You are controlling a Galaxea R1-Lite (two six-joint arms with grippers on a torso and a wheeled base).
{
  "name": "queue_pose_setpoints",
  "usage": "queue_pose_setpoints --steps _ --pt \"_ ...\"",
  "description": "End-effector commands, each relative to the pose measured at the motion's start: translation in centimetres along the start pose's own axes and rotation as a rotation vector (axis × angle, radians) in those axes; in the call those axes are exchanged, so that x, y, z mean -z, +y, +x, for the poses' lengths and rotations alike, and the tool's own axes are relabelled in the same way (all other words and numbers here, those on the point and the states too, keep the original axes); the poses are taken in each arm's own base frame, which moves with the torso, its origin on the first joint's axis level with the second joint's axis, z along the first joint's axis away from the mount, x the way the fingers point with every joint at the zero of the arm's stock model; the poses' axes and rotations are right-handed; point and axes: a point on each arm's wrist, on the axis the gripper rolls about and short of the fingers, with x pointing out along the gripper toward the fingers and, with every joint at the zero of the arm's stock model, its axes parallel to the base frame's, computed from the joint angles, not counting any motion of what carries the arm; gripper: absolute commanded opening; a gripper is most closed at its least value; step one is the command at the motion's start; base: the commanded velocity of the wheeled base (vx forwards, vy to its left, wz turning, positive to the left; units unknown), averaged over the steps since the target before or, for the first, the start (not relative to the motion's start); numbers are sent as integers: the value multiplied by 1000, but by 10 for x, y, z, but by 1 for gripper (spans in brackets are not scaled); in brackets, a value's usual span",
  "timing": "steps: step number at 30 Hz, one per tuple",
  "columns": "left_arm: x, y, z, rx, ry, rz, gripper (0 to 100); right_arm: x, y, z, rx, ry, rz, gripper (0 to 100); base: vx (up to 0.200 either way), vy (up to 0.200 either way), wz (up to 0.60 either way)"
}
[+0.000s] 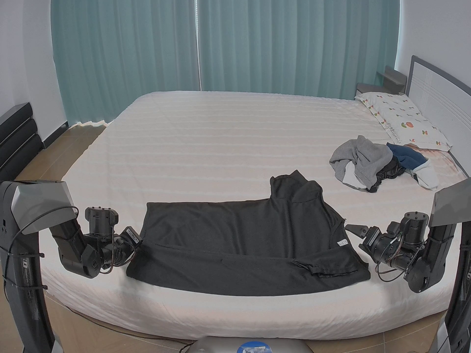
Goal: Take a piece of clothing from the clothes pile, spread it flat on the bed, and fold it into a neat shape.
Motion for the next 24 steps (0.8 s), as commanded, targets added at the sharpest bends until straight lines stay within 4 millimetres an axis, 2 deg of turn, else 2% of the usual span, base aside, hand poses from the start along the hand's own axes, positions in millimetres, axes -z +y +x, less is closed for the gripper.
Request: queue_pose_setpoints --steps 1,16,24 --pt "2 2 0 -4 5 0 0 14 -24 16 59 52 -57 100 0 0 0" --pt "3 2 0 -5 7 0 0 10 -36 38 42 36 -80 100 0 0 0" --pt "3 2 0 -4 6 0 0 12 -33 40 29 38 -87 100 0 0 0"
